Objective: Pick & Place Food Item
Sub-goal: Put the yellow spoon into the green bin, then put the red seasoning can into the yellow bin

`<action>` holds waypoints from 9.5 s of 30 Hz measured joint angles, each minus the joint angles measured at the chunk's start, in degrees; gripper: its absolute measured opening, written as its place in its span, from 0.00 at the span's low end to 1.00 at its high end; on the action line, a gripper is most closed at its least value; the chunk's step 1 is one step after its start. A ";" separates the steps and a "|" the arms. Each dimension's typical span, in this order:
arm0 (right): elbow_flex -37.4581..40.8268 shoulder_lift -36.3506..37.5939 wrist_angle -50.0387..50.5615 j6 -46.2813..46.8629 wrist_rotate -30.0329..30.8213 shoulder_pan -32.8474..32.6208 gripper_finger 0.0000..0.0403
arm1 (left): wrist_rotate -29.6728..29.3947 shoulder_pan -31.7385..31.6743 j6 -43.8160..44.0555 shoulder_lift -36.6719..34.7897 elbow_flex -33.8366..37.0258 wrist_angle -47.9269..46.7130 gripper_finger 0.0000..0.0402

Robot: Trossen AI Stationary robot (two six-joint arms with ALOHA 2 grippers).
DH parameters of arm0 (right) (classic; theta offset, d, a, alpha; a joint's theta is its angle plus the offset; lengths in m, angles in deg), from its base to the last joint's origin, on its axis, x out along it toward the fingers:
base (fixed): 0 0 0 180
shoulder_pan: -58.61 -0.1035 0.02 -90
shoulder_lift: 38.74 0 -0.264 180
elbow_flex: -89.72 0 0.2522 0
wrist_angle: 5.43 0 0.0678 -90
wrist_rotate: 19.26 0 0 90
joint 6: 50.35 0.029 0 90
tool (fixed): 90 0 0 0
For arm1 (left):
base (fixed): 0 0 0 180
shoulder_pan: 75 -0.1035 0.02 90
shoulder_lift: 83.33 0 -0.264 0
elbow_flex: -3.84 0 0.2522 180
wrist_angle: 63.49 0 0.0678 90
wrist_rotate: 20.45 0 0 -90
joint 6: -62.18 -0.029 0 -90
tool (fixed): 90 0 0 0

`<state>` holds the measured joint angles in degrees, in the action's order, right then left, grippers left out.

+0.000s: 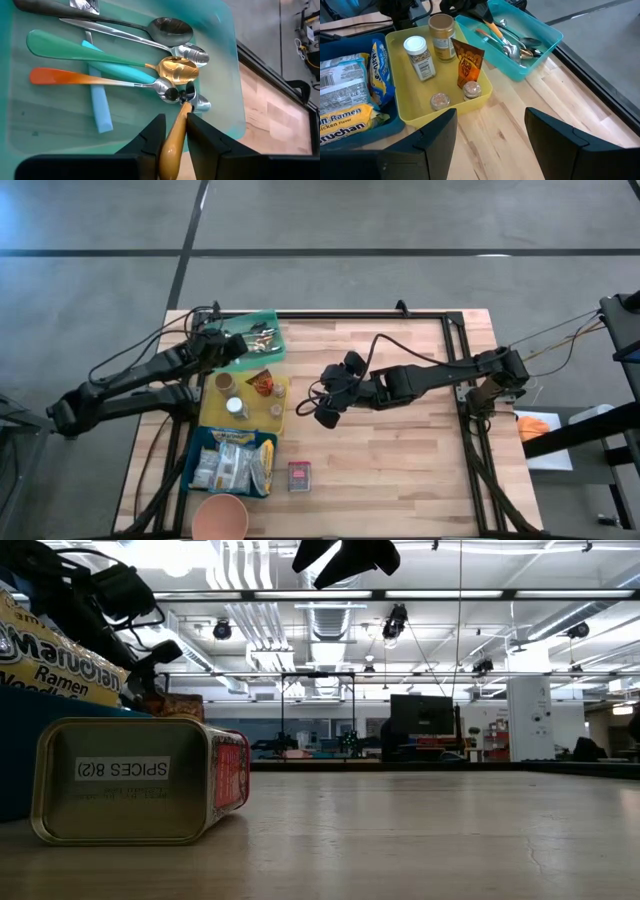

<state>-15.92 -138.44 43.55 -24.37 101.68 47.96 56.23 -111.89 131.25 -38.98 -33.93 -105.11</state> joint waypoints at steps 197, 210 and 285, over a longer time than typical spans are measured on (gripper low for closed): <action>0.45 -10.53 13.91 27.53 -7.32 -5.13 0.58 | 33.98 24.07 -30.05 12.37 -28.70 -16.97 0.69; 1.63 -7.52 23.06 71.14 -1.24 -9.12 0.58 | 33.96 24.09 -26.13 12.37 -28.96 -16.57 0.69; 4.84 -6.32 16.55 88.05 -7.87 -6.09 0.58 | 42.73 24.04 -38.67 12.31 -28.92 -13.55 0.69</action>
<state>-11.07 -144.76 60.11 63.68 93.82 41.87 98.96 -87.84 92.59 -26.67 -62.84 -118.66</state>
